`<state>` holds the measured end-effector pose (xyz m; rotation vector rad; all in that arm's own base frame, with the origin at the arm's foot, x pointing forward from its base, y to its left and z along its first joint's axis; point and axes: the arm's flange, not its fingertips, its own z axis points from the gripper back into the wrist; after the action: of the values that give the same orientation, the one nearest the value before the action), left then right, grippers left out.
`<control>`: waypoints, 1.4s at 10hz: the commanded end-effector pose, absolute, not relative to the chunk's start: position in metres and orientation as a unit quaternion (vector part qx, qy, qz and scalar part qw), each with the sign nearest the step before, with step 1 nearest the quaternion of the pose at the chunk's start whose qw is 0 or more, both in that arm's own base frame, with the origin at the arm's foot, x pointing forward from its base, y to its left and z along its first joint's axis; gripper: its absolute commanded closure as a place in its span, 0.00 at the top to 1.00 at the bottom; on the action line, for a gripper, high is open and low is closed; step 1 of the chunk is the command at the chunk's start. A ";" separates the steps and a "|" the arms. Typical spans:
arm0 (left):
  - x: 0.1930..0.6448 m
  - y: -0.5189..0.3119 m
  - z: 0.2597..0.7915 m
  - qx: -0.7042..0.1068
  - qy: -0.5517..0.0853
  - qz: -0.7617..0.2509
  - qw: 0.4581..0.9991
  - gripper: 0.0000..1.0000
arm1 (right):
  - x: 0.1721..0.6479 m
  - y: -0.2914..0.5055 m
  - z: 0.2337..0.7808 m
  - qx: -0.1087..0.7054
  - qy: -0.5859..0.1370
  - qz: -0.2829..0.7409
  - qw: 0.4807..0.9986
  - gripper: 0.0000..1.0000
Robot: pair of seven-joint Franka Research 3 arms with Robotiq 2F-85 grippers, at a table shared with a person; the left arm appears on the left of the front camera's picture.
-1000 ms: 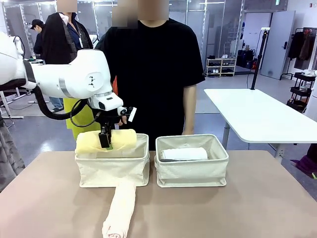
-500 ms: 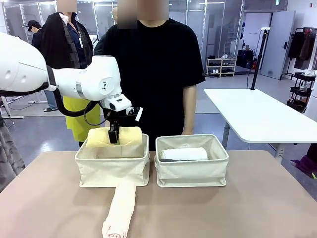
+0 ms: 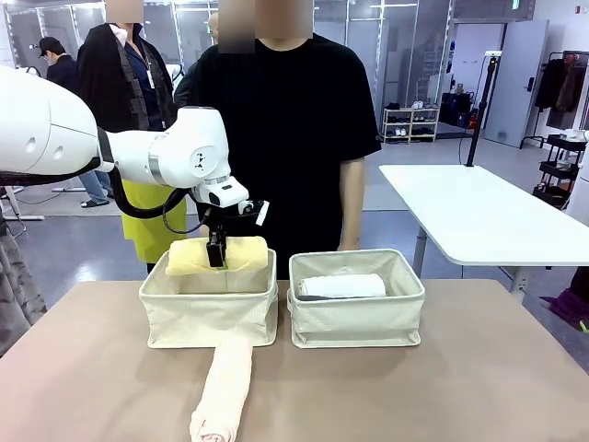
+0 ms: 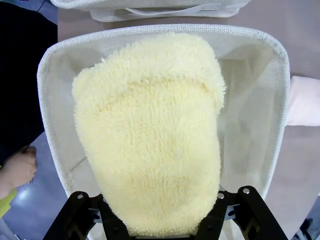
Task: Divide the towels into two baskets.
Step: Pick up one hotel-folded towel from the bottom of the table and place it in the Fabric basket indicated by the person.
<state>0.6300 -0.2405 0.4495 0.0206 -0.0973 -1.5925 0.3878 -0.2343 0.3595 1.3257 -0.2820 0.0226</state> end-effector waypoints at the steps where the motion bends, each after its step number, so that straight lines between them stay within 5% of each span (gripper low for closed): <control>1: 0.624 -0.234 0.453 0.018 -0.046 -0.713 0.699 0.39 | 0.384 -0.230 0.363 0.608 -0.125 0.001 0.784 1.00; 6: 0.625 -0.229 0.429 0.030 -0.044 -0.733 0.678 0.39 | 0.384 -0.230 0.363 0.608 -0.125 0.001 0.784 1.00; 8: 0.626 -0.225 0.412 0.017 -0.038 -0.732 0.680 0.56 | 0.384 -0.230 0.363 0.608 -0.125 0.001 0.784 1.00; 10: 0.622 -0.223 0.414 0.020 -0.046 -0.735 0.677 0.97 | 0.384 -0.230 0.363 0.608 -0.125 0.001 0.784 1.00; 14: 0.610 -0.222 0.423 0.022 -0.063 -0.743 0.666 1.00 | 0.384 -0.230 0.363 0.608 -0.125 0.001 0.784 1.00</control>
<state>0.6217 -0.2338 0.4262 0.0573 -0.1062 -1.6458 0.3878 -0.2343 0.3595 1.3257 -0.2820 0.0226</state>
